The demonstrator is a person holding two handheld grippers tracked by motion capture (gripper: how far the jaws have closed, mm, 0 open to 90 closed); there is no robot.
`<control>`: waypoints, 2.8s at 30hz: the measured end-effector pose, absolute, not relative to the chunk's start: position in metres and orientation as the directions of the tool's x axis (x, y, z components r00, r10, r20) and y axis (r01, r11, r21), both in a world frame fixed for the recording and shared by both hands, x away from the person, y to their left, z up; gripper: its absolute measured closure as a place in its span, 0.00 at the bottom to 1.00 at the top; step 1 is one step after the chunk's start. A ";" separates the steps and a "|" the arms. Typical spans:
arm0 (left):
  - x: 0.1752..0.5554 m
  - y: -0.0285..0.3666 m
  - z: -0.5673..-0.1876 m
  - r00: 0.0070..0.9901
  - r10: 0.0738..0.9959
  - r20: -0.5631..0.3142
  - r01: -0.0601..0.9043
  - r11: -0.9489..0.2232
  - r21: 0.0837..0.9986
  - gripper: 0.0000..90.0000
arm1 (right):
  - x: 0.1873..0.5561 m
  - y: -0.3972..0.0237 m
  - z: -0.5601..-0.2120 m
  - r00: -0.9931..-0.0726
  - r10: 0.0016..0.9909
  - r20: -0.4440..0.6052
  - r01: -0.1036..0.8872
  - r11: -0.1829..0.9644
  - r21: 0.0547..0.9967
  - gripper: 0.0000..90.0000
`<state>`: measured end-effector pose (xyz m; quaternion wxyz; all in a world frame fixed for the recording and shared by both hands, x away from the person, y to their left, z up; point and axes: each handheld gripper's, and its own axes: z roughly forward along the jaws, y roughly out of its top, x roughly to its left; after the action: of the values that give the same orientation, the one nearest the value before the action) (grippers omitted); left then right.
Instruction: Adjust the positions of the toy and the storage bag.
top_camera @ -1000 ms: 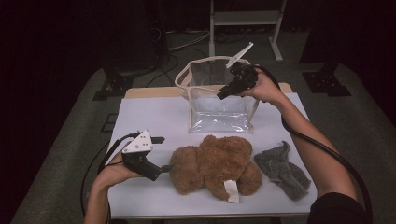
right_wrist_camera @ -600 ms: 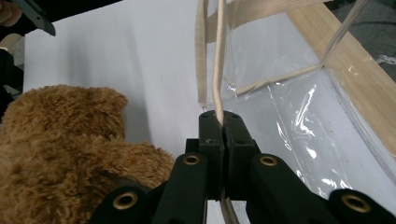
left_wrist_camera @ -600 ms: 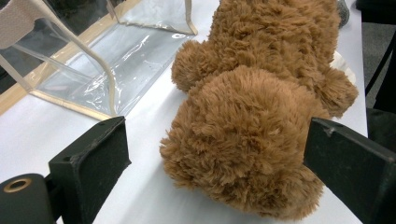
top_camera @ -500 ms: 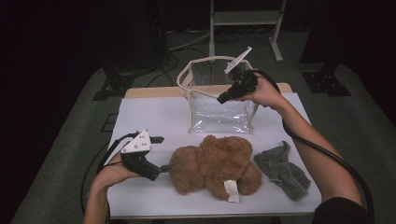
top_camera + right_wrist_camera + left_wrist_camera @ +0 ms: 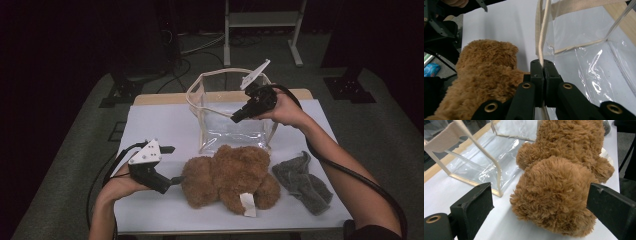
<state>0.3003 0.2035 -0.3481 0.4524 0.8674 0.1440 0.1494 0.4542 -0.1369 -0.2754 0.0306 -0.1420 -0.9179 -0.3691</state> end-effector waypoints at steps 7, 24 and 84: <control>0.301 0.203 -0.347 0.912 0.387 0.135 0.108 -0.545 0.831 0.07 | 0.440 -0.138 -0.275 -0.960 0.220 0.173 0.279 0.687 0.671 0.97; 0.300 0.205 -0.347 0.912 0.387 0.135 0.108 -0.544 0.832 0.07 | 0.431 -0.145 -0.264 -0.961 0.224 0.160 0.267 0.618 0.740 0.55; 0.304 0.210 -0.352 0.914 0.391 0.111 0.134 -0.547 0.826 0.07 | 0.351 -0.127 -0.352 -0.991 0.113 0.073 0.133 0.747 0.651 0.21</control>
<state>0.3036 0.2105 -0.3519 0.4512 0.8679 0.1511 0.1424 0.3513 -0.1269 -0.3518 0.0145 -0.0659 -0.9346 -0.3493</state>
